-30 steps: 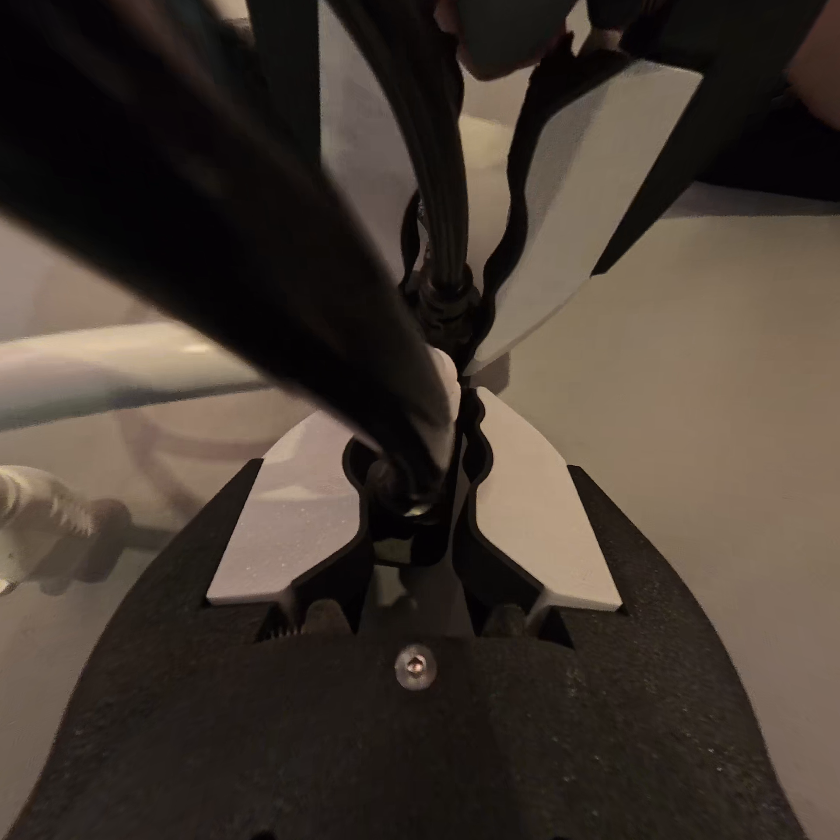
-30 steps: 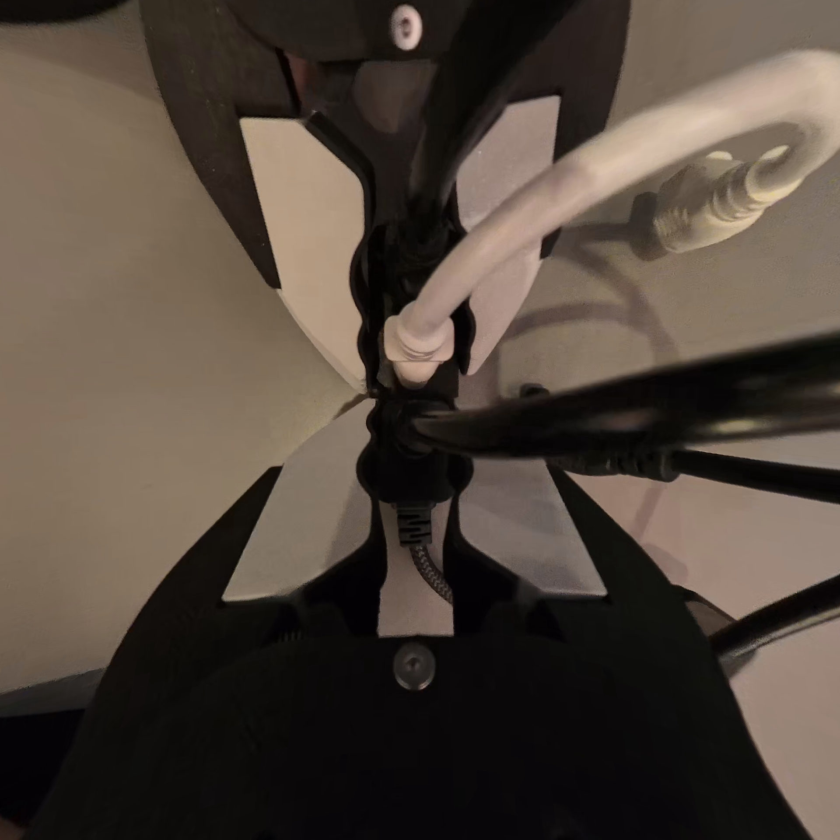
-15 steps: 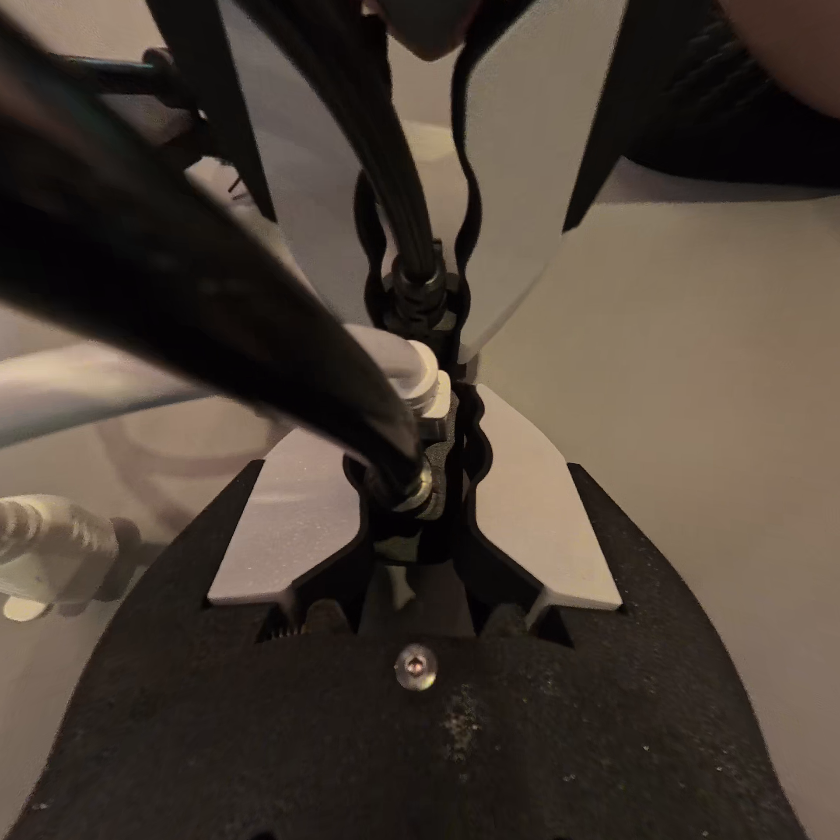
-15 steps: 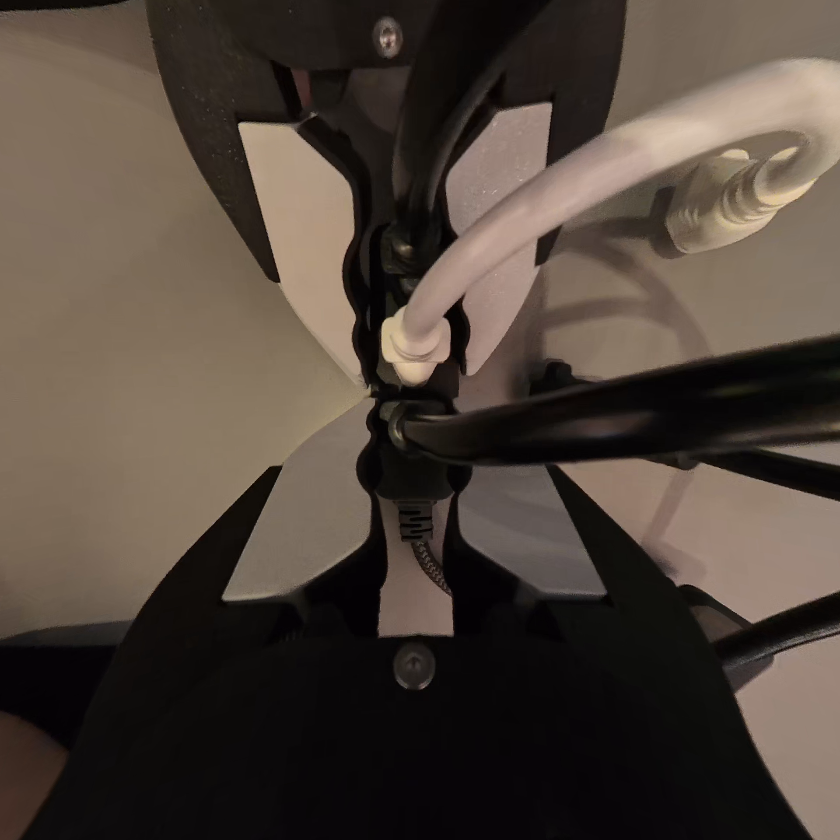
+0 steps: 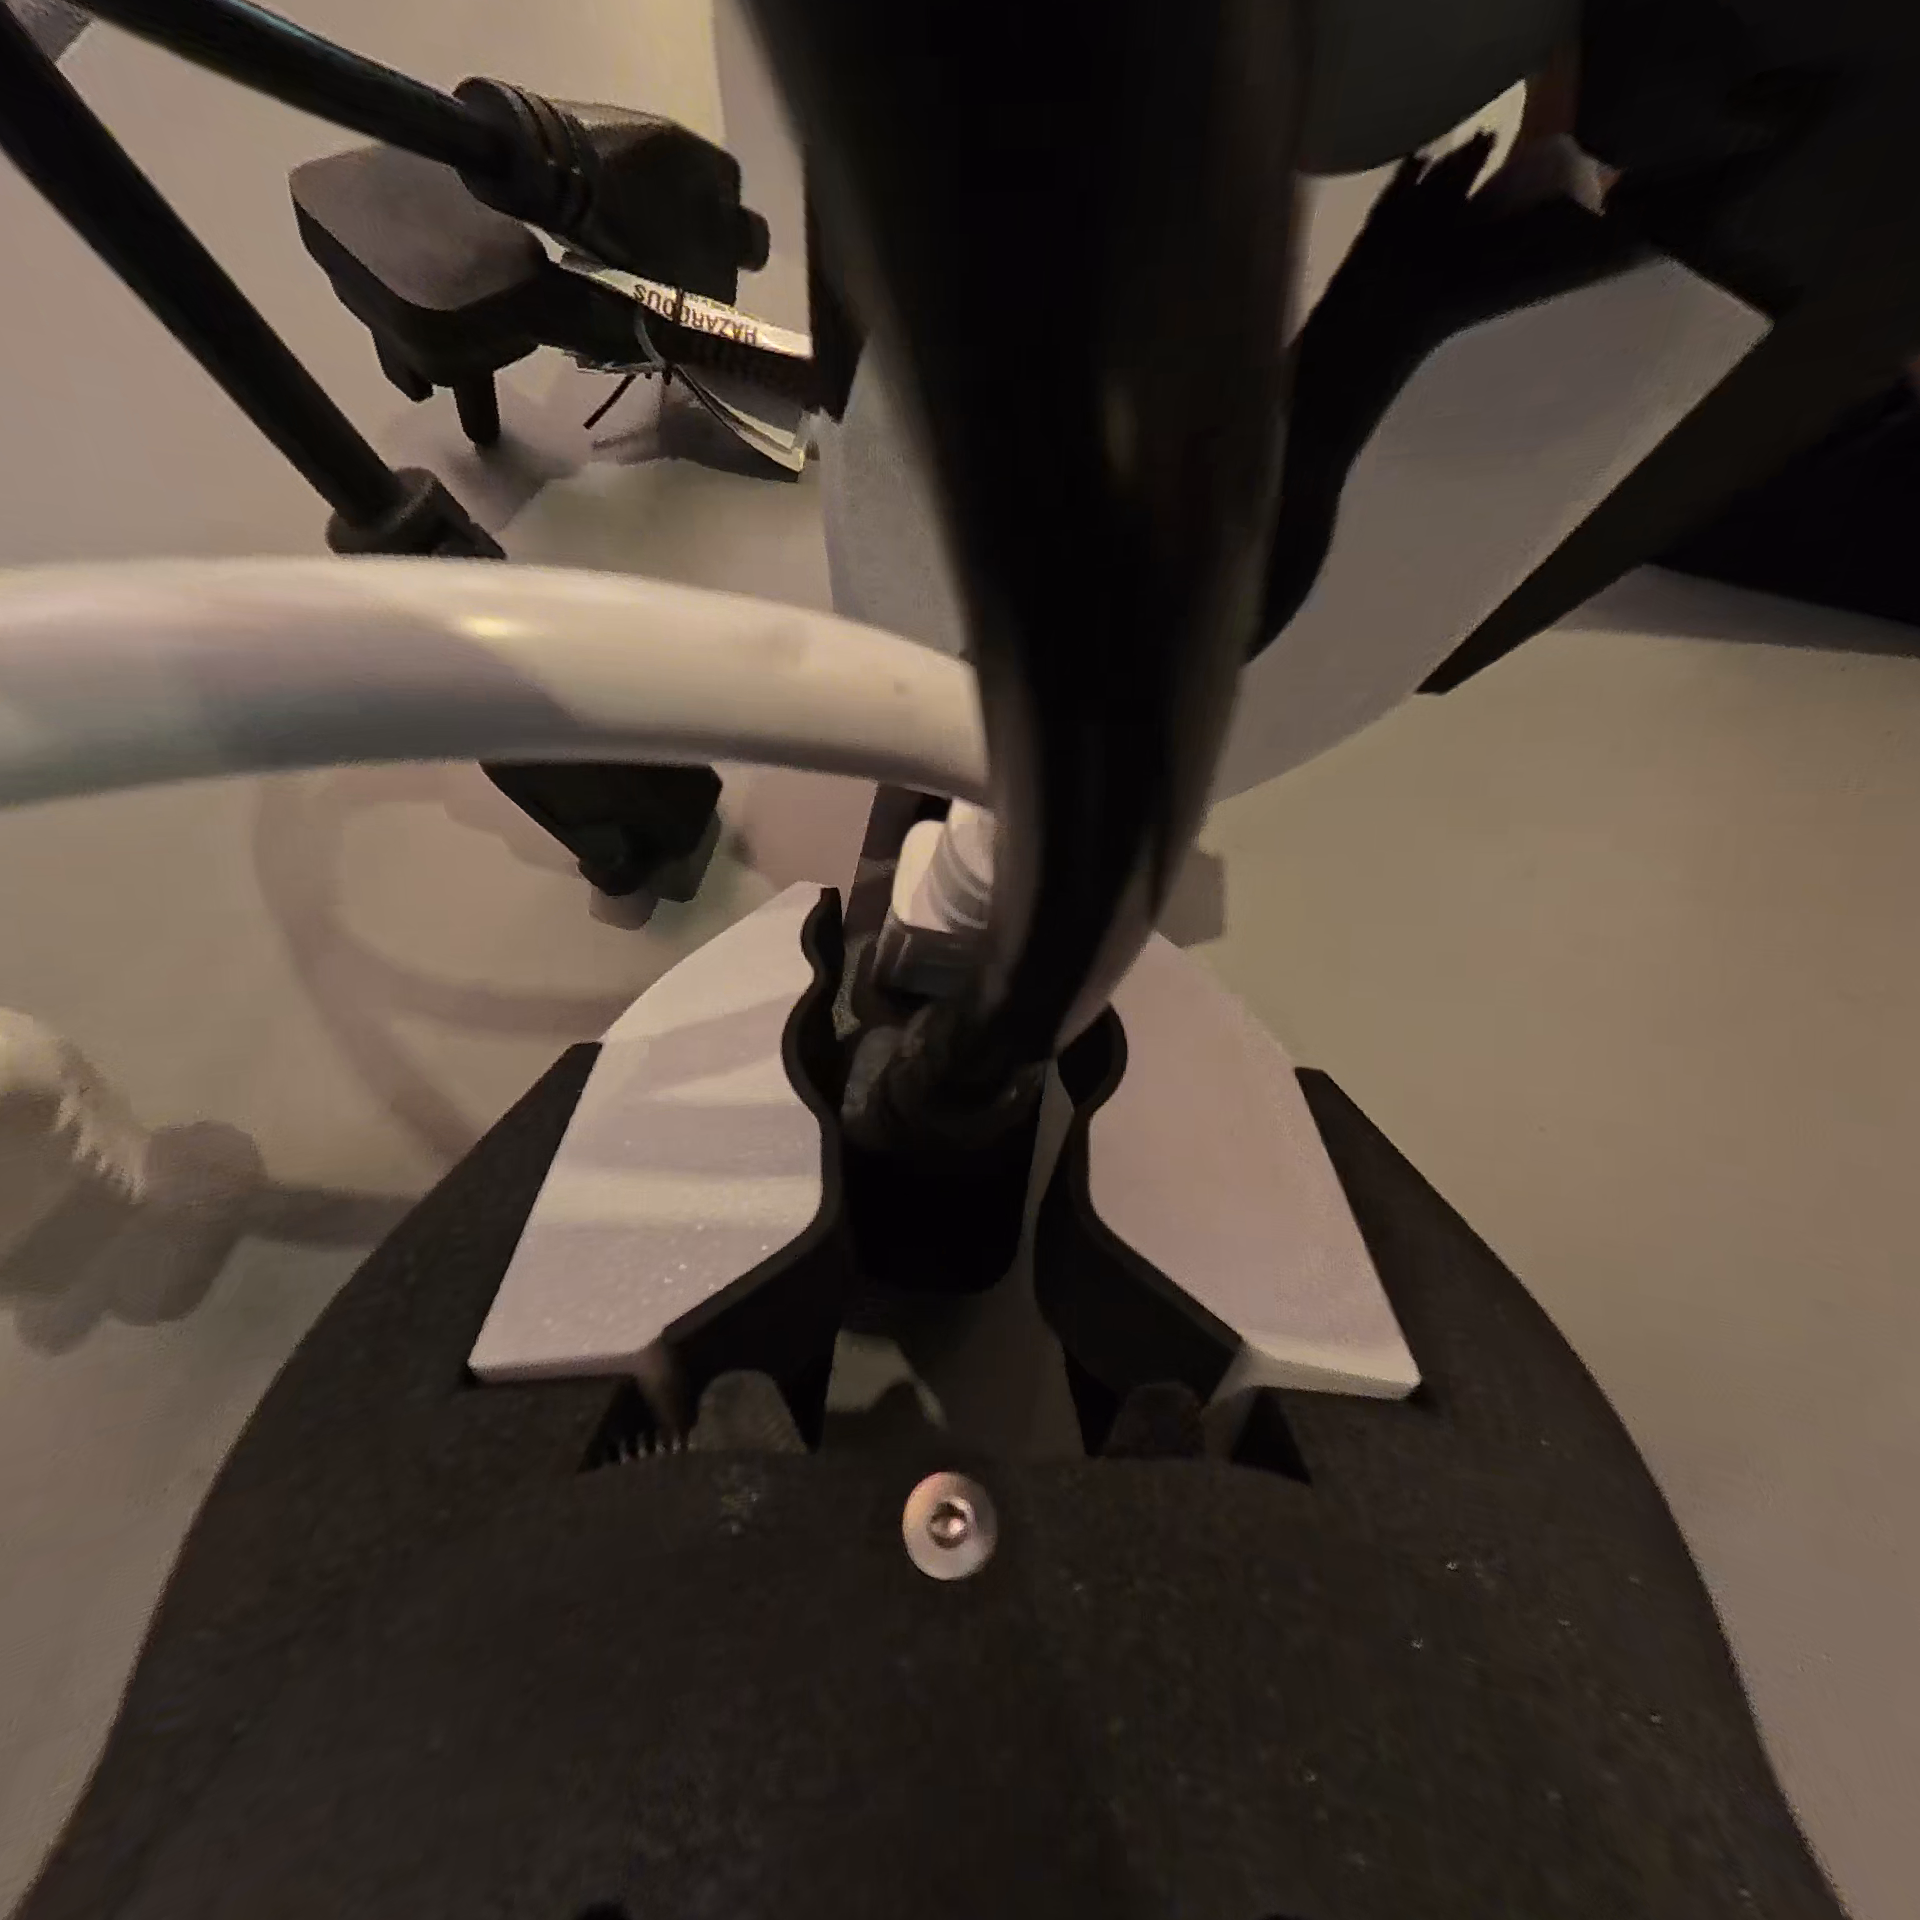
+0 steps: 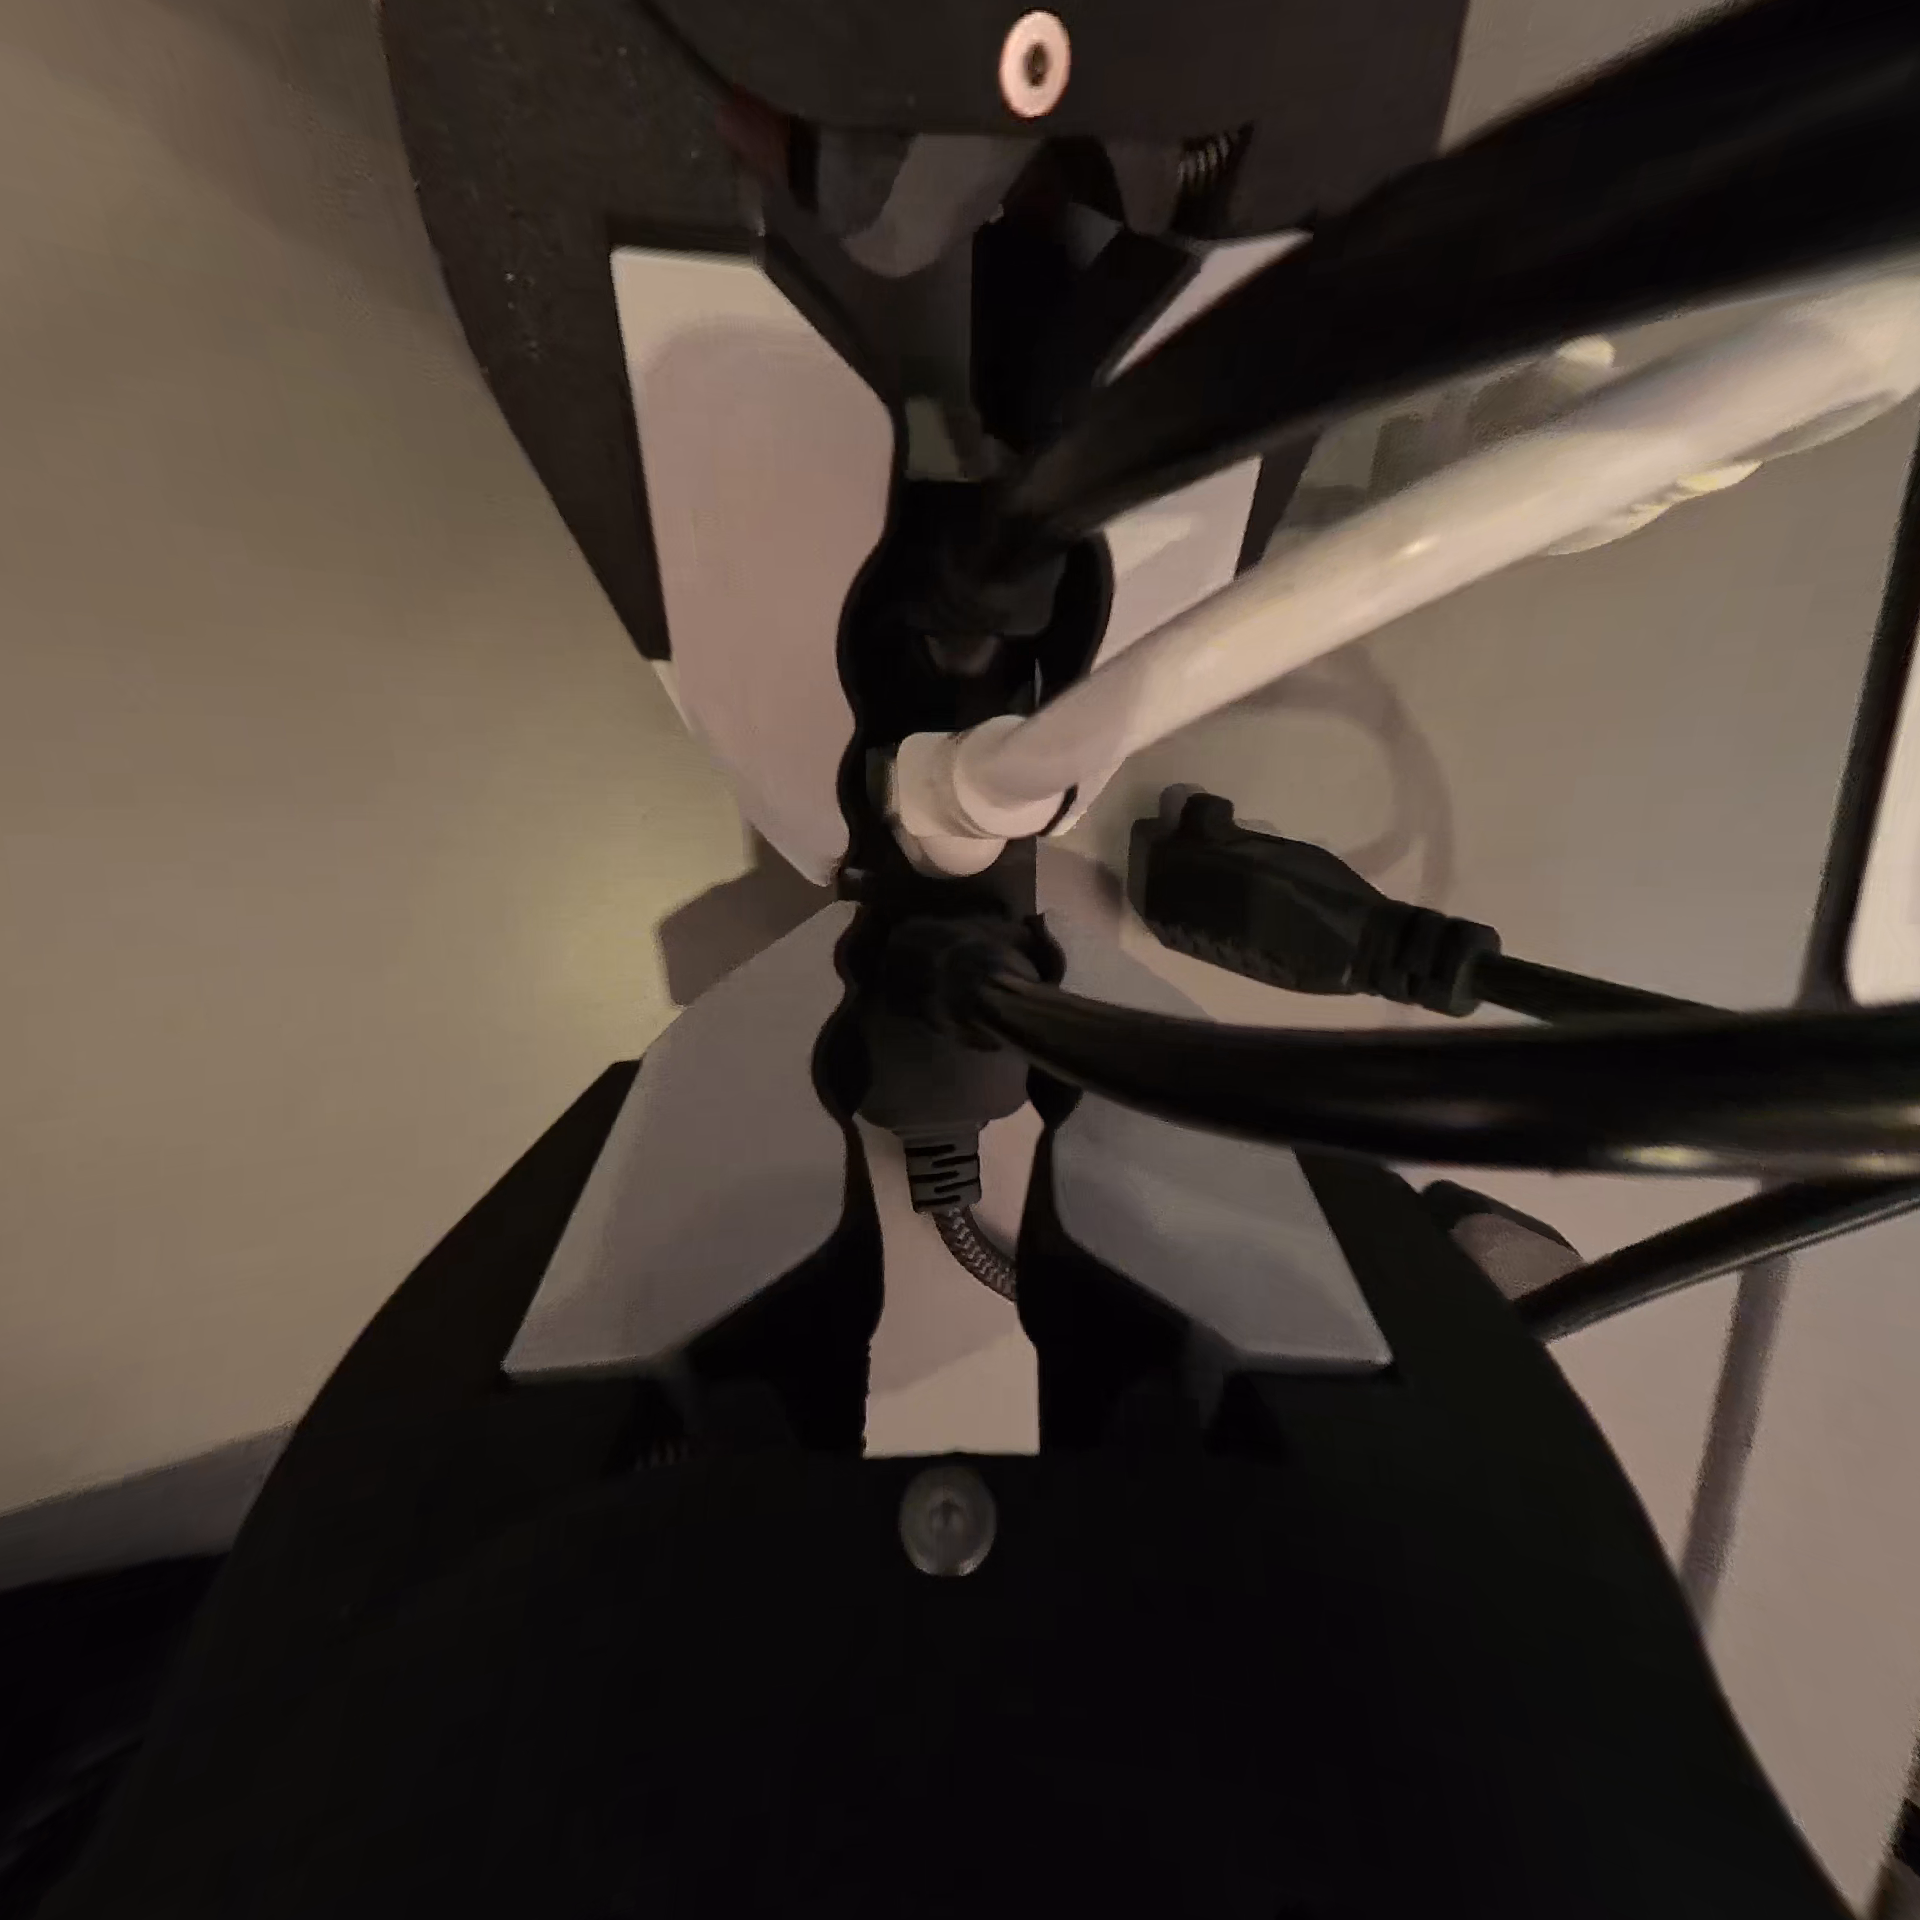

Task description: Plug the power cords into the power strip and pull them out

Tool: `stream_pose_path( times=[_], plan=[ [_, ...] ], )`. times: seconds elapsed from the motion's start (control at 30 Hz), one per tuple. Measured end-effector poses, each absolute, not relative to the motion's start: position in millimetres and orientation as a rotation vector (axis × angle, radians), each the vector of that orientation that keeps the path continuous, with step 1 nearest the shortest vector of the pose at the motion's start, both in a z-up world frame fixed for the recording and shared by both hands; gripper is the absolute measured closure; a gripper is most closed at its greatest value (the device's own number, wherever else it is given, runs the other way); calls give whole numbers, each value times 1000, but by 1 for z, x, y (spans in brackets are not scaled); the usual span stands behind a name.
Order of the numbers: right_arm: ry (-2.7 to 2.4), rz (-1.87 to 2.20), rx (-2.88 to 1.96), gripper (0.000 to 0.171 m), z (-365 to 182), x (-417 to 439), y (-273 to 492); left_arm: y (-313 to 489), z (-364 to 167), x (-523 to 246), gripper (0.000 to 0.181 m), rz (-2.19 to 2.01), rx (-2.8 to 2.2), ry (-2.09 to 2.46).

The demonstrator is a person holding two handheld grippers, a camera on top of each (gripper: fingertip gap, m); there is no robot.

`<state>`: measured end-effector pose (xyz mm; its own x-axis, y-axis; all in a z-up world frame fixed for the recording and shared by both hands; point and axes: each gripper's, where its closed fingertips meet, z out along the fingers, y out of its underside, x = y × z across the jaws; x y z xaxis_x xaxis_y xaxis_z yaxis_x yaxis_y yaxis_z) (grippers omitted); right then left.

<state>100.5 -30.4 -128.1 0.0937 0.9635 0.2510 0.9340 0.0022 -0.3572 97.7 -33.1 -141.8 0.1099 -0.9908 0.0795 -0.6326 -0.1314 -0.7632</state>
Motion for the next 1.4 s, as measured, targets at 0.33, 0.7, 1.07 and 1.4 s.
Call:
stream_pose_path(
  times=[0.33,0.7,1.07,1.4],
  plan=[
    [-1841,519,-2044,147,-126,101,-34,-38,-143,101,140,-788,-1793,1665],
    [-1904,24,-2016,144,-127,110,-30,-34,-142,105,140,-824,-1869,1566],
    [-2028,413,-2099,147,-127,110,-32,-38,-143,107,139,-822,-1821,1617],
    [-1886,55,-2045,144,-127,113,-32,-36,-142,109,140,-848,-1828,1569]
  ],
)
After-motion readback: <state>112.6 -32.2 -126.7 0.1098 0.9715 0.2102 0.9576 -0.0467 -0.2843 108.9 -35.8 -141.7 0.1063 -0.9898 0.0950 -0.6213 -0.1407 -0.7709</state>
